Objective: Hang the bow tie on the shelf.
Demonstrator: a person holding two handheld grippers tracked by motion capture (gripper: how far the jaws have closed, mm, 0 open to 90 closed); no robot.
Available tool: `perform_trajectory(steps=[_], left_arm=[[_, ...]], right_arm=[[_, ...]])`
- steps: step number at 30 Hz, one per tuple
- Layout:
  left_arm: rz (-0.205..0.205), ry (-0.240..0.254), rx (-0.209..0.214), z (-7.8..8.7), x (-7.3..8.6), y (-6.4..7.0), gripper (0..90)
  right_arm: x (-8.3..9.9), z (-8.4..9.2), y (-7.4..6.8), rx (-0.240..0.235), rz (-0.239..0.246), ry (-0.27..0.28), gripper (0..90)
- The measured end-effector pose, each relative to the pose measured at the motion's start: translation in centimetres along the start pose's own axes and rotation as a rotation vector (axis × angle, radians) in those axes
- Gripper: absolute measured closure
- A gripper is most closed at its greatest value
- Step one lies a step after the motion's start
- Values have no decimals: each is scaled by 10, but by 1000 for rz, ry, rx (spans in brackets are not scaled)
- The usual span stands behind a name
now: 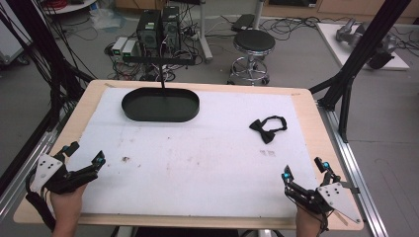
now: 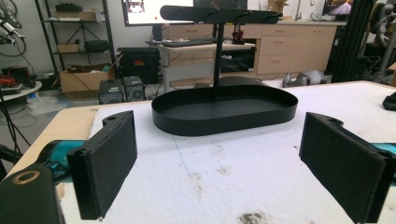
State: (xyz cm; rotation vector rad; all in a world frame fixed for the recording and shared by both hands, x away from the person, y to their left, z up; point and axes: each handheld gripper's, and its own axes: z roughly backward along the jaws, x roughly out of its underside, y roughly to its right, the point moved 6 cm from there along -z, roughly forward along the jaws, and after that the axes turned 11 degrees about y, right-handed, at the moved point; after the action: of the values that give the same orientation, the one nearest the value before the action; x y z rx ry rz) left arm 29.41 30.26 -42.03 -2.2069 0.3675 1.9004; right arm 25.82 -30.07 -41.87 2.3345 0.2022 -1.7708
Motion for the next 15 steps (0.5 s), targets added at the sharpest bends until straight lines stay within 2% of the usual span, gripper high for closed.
perform_trajectory(steps=[3,9,11,12,13,15], left_arm=[[1,2,0,1,0,0,117],[-1,4,2,1,0,0,117],[0,0,1,1,1,-1,117],[2,0,1,1,1,-1,117],[2,-1,2,0,1,-1,117],[0,-2,4,0,1,0,117]], right_arm=[[0,0,0,-8,9,2,70],[-2,-5,-4,-60,2,-24,69],[-4,-11,-7,-104,-15,-66,70],[-4,-11,-7,-104,-15,-66,70],[-5,-16,-9,-148,-33,-106,70],[-7,-20,-12,-190,-52,-119,70]])
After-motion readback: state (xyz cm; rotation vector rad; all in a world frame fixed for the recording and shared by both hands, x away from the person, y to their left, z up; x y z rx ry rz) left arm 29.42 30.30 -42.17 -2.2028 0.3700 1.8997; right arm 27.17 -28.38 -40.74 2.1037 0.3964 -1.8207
